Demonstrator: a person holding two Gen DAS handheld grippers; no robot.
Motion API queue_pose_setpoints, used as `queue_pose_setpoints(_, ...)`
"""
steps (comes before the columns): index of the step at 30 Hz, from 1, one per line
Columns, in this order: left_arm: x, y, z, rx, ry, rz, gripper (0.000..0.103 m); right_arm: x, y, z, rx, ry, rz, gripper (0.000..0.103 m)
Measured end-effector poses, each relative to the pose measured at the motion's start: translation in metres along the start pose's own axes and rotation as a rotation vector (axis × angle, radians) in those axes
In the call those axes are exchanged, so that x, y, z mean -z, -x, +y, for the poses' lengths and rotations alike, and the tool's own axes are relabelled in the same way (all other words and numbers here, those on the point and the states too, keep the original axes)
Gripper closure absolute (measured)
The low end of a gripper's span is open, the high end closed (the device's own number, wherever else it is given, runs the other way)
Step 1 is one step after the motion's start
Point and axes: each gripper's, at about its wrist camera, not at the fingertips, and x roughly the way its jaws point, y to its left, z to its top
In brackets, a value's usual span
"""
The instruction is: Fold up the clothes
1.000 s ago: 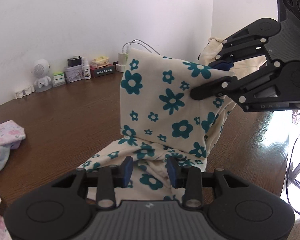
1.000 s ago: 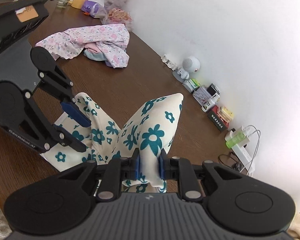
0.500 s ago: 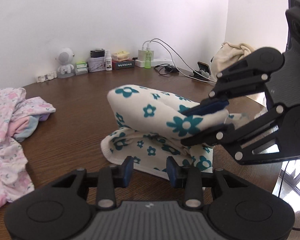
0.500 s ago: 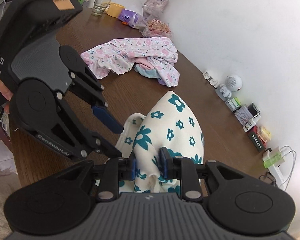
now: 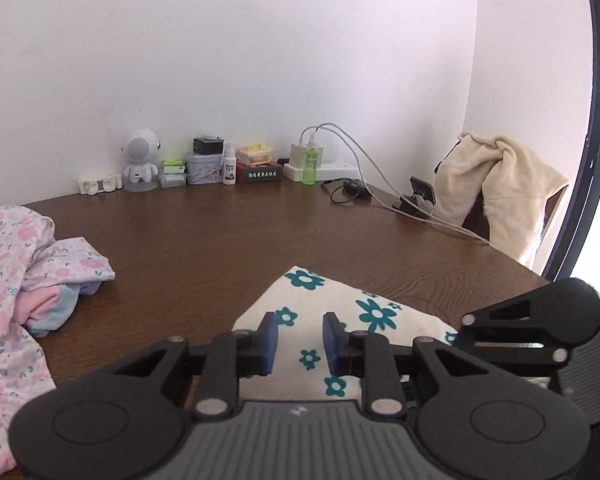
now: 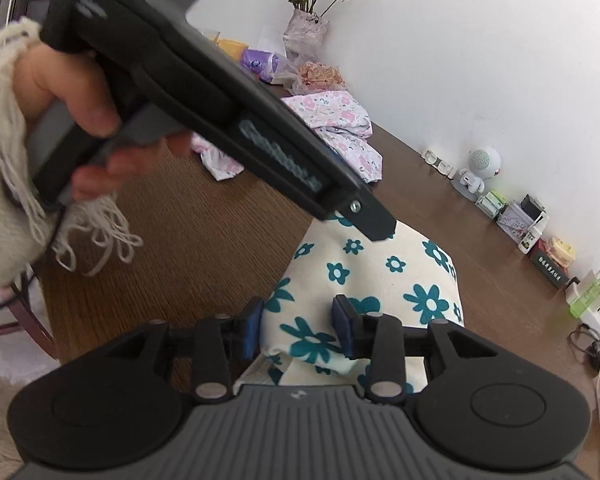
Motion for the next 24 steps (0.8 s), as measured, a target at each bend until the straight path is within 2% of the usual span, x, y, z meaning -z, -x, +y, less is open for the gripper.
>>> queue_pose_setpoints(4,0.009,-0.009,0.004,-0.004,0.015,0.016,0.082,0.009,0.038,-0.021,-0.046,-0.121,-0.079,0.061)
queue_pose_setpoints(8,0.013,-0.007,0.005,-0.011,0.022,0.015,0.081,0.016,0.050,-0.054,0.014,-0.203,-0.112,0.061)
queue_pose_setpoints(13,0.015,-0.010,0.002,-0.024,0.011,0.034,0.081,0.023,0.022,-0.085,0.028,-0.255,-0.093,0.061)
queue_pose_setpoints(20,0.019,-0.016,0.005,-0.028,0.024,0.065,0.080,0.038,0.001,-0.075,0.037,-0.236,-0.066,0.061)
queue_pose_setpoints(24,-0.002,-0.007,-0.007,0.003,-0.038,0.008,0.080,0.042,-0.001,-0.072,0.033,-0.246,-0.062,0.061)
